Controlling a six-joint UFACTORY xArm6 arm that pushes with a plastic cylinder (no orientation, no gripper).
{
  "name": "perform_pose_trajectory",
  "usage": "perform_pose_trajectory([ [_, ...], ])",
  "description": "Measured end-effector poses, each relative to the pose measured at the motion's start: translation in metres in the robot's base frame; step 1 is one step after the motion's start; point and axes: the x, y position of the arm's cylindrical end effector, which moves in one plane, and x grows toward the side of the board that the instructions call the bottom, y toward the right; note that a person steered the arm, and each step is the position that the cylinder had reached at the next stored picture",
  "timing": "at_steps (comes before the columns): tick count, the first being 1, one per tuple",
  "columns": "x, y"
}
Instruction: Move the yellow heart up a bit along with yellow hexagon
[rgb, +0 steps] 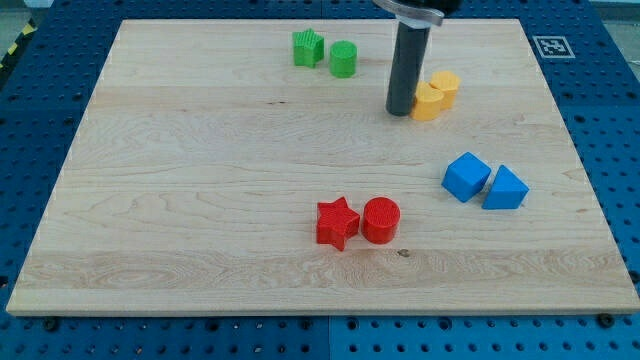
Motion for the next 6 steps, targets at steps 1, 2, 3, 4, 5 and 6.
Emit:
perform_pose_trajectory([
  [1, 0.006, 0.009],
  [2, 0.006, 0.009],
  [3, 0.009, 0.009],
  [4, 0.02, 0.009],
  [5, 0.026, 0.014],
  [6, 0.028, 0.018],
])
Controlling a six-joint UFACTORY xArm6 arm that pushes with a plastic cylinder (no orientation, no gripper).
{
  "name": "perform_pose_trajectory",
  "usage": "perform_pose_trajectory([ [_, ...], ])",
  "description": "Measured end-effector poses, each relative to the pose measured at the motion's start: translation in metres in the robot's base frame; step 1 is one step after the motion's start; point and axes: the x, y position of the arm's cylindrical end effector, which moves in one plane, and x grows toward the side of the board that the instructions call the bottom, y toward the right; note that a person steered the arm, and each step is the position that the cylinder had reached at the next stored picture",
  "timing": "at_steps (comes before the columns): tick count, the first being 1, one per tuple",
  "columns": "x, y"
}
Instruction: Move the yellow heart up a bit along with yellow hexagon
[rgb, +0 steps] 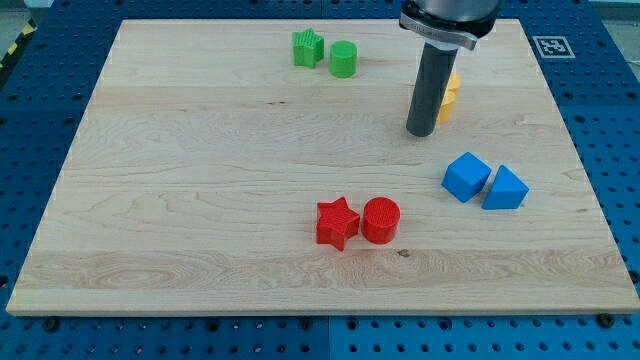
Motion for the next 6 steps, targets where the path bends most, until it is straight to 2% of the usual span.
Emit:
perform_pose_trajectory([
  [3, -0.009, 0.016],
  [6, -0.043, 0.029],
])
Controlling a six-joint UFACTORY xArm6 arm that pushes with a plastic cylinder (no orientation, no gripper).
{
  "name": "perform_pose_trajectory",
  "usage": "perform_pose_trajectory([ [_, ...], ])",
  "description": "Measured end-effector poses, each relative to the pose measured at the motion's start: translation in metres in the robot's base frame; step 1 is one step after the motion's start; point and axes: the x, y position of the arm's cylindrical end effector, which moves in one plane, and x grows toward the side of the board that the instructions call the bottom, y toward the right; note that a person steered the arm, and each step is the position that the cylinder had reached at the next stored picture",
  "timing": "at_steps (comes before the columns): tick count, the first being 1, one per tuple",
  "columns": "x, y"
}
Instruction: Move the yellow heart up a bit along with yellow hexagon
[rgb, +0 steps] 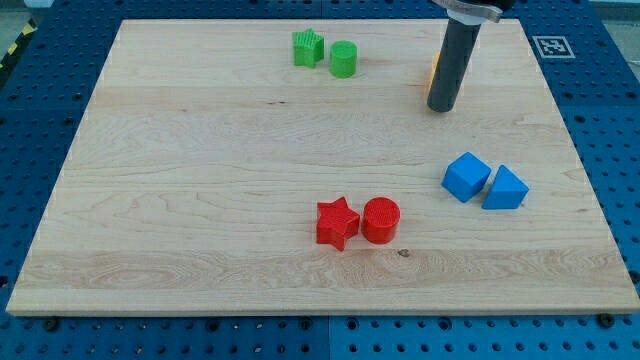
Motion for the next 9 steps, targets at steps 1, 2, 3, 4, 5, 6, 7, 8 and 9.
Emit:
perform_pose_trajectory([
  [1, -0.006, 0.0],
  [2, -0.008, 0.0],
  [3, -0.013, 0.0],
  [4, -0.024, 0.0],
  [5, -0.03, 0.0],
  [6, -0.032, 0.0],
  [7, -0.036, 0.0],
  [8, -0.055, 0.0],
  [9, -0.079, 0.0],
])
